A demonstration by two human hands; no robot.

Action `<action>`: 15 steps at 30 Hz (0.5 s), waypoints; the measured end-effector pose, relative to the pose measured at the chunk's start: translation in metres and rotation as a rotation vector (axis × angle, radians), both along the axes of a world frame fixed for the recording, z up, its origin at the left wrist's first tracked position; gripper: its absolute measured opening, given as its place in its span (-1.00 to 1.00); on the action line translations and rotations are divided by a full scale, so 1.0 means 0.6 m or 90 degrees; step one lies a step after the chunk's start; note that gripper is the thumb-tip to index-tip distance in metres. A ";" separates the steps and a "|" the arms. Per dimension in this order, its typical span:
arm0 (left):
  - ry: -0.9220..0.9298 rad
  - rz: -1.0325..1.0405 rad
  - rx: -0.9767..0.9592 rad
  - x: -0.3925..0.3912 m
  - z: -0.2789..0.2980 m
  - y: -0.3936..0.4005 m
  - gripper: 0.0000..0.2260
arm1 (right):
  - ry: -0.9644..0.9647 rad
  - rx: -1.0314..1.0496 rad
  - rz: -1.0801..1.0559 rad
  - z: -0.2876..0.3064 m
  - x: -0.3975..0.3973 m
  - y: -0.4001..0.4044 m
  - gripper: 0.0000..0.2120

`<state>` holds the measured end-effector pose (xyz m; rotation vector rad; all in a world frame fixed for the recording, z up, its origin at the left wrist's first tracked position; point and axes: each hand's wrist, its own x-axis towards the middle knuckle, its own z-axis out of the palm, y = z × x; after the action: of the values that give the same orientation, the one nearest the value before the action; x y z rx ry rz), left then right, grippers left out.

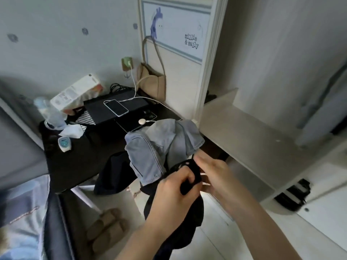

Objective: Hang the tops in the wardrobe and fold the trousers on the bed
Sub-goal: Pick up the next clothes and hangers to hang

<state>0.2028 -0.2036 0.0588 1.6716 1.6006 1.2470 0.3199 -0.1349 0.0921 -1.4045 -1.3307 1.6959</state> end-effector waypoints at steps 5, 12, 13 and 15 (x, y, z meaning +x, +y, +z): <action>-0.040 -0.082 -0.045 -0.026 -0.013 0.020 -0.87 | 0.074 -0.046 -0.136 -0.026 -0.001 -0.001 -0.84; -0.101 -0.006 -0.049 -0.078 -0.024 0.074 -0.72 | 0.007 0.085 -0.192 -0.027 0.002 0.017 -0.83; -0.094 -0.019 -0.038 -0.080 -0.022 0.082 -0.67 | -0.006 0.110 -0.186 -0.023 0.003 0.020 -0.83; -0.077 -0.056 0.004 -0.077 -0.016 0.100 -0.59 | -0.035 0.166 -0.159 -0.007 0.008 0.027 -0.83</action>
<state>0.1568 -0.1434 0.0493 1.6195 1.4382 1.2837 0.3244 -0.1186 0.0878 -1.4051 -1.2915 1.2822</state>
